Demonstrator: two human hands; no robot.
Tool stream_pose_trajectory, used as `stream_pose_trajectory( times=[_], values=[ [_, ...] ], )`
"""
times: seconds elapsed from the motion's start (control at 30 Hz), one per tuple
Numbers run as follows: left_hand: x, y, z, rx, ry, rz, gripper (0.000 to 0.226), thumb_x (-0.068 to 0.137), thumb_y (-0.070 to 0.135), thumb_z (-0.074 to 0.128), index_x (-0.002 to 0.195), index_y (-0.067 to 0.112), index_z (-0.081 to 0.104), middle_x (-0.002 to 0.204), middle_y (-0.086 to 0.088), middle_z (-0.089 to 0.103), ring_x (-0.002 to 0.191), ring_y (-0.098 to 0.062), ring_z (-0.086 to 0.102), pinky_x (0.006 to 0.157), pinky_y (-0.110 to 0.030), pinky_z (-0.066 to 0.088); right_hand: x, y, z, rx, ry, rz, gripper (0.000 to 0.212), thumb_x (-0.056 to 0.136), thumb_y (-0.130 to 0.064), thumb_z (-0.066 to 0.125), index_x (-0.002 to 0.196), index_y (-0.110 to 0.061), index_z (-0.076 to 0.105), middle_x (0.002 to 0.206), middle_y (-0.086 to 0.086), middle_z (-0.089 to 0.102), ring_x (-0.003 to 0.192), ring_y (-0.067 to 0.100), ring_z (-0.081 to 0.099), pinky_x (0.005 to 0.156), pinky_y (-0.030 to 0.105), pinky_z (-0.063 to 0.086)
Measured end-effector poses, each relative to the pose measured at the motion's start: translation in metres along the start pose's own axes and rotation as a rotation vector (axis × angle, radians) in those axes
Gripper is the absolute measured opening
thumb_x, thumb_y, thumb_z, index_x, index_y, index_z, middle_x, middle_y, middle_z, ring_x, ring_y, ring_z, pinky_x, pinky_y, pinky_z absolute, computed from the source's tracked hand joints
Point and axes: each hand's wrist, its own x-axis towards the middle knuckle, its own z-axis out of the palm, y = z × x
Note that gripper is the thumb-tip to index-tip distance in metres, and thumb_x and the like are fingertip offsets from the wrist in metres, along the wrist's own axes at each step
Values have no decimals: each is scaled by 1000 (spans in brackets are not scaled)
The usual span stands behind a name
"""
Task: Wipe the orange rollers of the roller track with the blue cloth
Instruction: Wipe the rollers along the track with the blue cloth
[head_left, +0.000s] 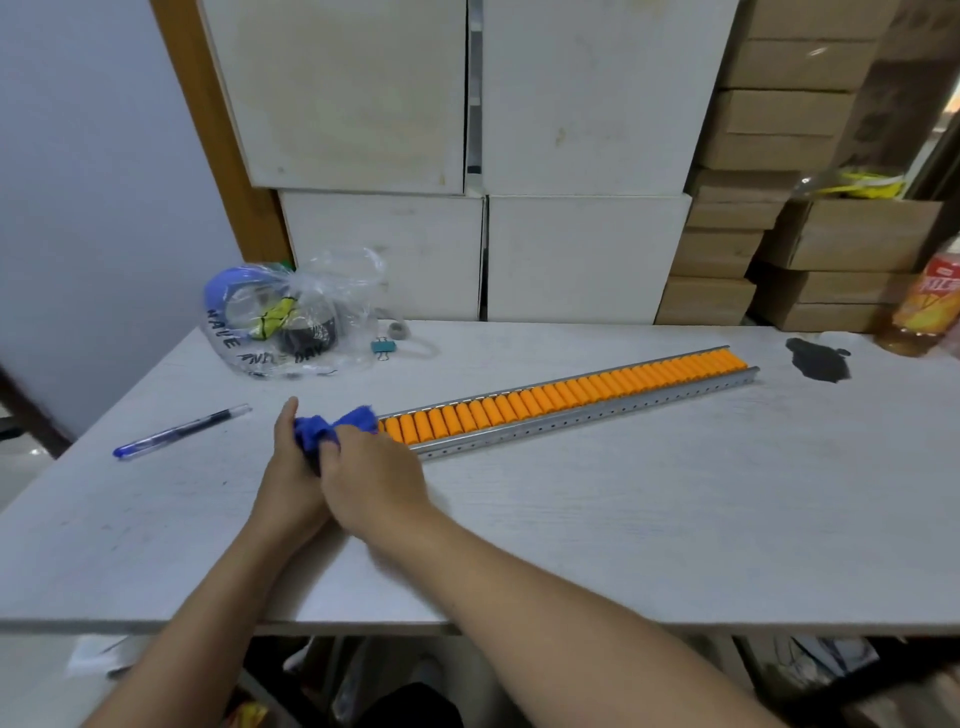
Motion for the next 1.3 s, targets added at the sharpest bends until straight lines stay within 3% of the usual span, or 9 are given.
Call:
stream_pose_trajectory(
  times=[0.13,0.27,0.37,0.5,0.6,0.77,0.9,1.07,1.3],
  values=[
    [-5,-5,-5,-99,69,-22,80,78,25,65,140,12,17,92,-2,56,90,-36,58,79,-35,43,-7,-8,-6,271,-40,-44,31,96,-32,35,81,-14,55,81,11,64,77,29,57,66,41,44],
    [-4,-4,-8,17,-17,-11,102,72,8,71,146,20,1,108,-3,61,100,-20,61,85,-35,47,-17,9,-29,729,44,180,34,98,-31,42,67,-19,49,62,-2,48,56,13,42,54,30,32],
    [-6,-2,-11,-158,0,-55,87,77,14,58,147,19,8,120,-6,58,107,-18,58,94,-32,41,-15,29,-42,1112,61,463,28,97,-33,47,79,-15,60,69,4,56,61,16,48,56,27,36],
    [-12,0,-16,-464,45,-115,56,76,23,45,131,31,33,114,0,65,102,-5,62,92,-30,44,-19,40,-47,1286,78,529,24,98,-28,47,93,-13,65,85,11,66,82,26,58,76,42,46],
    [-11,3,-18,-585,125,-104,56,76,33,36,130,22,36,112,-9,65,108,-16,60,86,-26,42,-21,45,-54,1399,94,538,22,98,-24,46,101,-12,65,85,5,73,88,27,65,86,47,50],
    [-9,3,-20,-721,233,-182,45,89,31,32,131,15,41,113,-15,66,113,-30,59,101,-47,41,-24,60,-64,1371,92,544,24,99,-33,45,109,-18,61,100,4,74,89,25,71,75,50,58],
    [-9,4,-20,-690,286,-167,49,86,31,39,133,17,36,128,-15,53,117,-30,55,92,-39,48,-26,74,-79,1279,152,504,21,99,-33,43,104,-22,60,108,4,69,93,23,69,65,38,60],
    [-7,1,-7,-232,120,-49,70,88,17,58,144,23,17,143,-7,35,129,-23,41,105,-40,37,-22,107,-115,1042,418,426,21,100,-30,43,96,-21,61,108,3,66,88,15,71,83,36,55],
    [12,-3,10,357,-57,-27,94,56,64,65,138,27,35,133,1,56,122,-24,49,99,-45,42,-10,187,-174,462,688,369,34,100,-30,38,86,-4,55,67,7,46,57,15,40,52,29,32]
  ],
)
